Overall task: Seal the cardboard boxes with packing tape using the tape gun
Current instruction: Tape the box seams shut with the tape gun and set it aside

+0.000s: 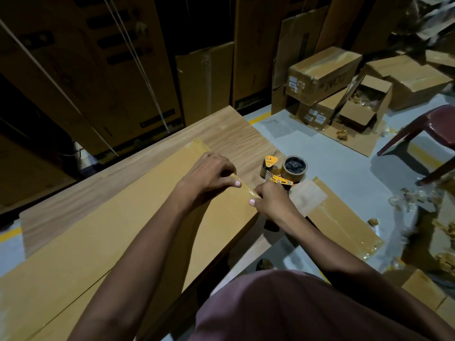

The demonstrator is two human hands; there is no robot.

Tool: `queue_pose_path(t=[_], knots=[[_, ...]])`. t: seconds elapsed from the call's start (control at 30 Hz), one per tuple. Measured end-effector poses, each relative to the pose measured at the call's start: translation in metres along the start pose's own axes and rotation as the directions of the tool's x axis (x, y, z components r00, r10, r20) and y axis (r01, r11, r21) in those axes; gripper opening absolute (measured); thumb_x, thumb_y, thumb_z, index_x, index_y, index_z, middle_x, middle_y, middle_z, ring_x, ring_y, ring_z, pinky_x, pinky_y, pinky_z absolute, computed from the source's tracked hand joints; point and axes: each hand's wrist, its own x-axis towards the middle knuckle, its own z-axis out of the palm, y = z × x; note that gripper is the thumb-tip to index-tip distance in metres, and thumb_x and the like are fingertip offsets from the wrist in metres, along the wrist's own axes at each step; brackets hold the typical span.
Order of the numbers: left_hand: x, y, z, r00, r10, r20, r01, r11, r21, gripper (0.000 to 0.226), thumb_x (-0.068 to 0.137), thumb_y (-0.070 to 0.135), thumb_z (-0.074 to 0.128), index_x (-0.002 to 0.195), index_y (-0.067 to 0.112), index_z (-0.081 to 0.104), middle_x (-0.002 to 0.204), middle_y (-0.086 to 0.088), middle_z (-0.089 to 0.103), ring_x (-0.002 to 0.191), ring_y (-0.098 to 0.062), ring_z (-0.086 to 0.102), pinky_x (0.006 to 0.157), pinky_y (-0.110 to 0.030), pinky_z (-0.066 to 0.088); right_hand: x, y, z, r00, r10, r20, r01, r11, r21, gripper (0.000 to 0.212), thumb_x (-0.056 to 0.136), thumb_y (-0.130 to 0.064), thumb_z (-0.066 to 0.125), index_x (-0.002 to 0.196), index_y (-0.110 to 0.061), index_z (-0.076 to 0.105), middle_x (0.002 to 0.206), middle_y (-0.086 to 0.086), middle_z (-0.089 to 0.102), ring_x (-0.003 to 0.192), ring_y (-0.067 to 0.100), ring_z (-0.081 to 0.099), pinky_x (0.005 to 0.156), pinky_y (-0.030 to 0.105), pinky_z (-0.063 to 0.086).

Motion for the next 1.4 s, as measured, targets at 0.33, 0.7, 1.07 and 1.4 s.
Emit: queue_pose_path(t=[0.33,0.7,1.07,1.4], knots=[[-0.008,-0.050,-0.012,0.986,-0.113,-0.125,0.112,0.994,-0.020,0.032,0.102,0.044,0.054,0.114,0.021,0.072,0.112,-0.001,0.066,0.103,-0.020,0.058,0.089,-0.038,0.047,0.015,-0.002,0.003,0.988,0.029,0.153,-0.016,0.996,-0.087,0.016,0.102,-0.023,0.063,0.097,-0.010,0.056,0.113,0.015,0.061,0.103,0.033,0.063,0.076,0.030,0.042],[-0.006,-0.064,-0.001,0.875,-0.456,-0.165,0.446,0.890,-0.097,0.046,0.104,0.056,0.033,0.128,0.026,0.059,0.129,0.000,0.054,0.113,-0.022,0.055,0.086,-0.042,0.050,0.023,0.001,-0.004,0.948,-0.137,0.287,0.135,0.991,0.025,0.019,0.106,-0.022,0.053,0.119,-0.011,0.062,0.112,0.007,0.067,0.107,0.027,0.063,0.091,0.037,0.052],[0.002,-0.057,0.002,0.754,-0.569,-0.328,0.549,0.820,-0.160,0.032,0.108,0.039,0.036,0.103,0.020,0.061,0.097,-0.003,0.062,0.088,-0.025,0.060,0.069,-0.035,0.039,0.103,-0.082,0.035,0.964,-0.251,0.085,0.248,0.968,0.044,0.043,0.112,-0.036,0.030,0.077,-0.017,0.047,0.084,0.007,0.058,0.084,0.030,0.057,0.075,0.036,0.041],[0.006,-0.061,-0.003,0.700,-0.629,-0.337,0.583,0.777,-0.240,0.029,0.107,0.035,0.045,0.109,0.022,0.070,0.099,-0.002,0.071,0.093,-0.025,0.063,0.072,-0.034,0.040,0.090,-0.050,0.038,0.968,-0.244,0.054,0.249,0.961,-0.121,0.046,0.112,-0.039,0.028,0.110,-0.009,0.063,0.114,0.021,0.069,0.107,0.043,0.063,0.084,0.045,0.048]])
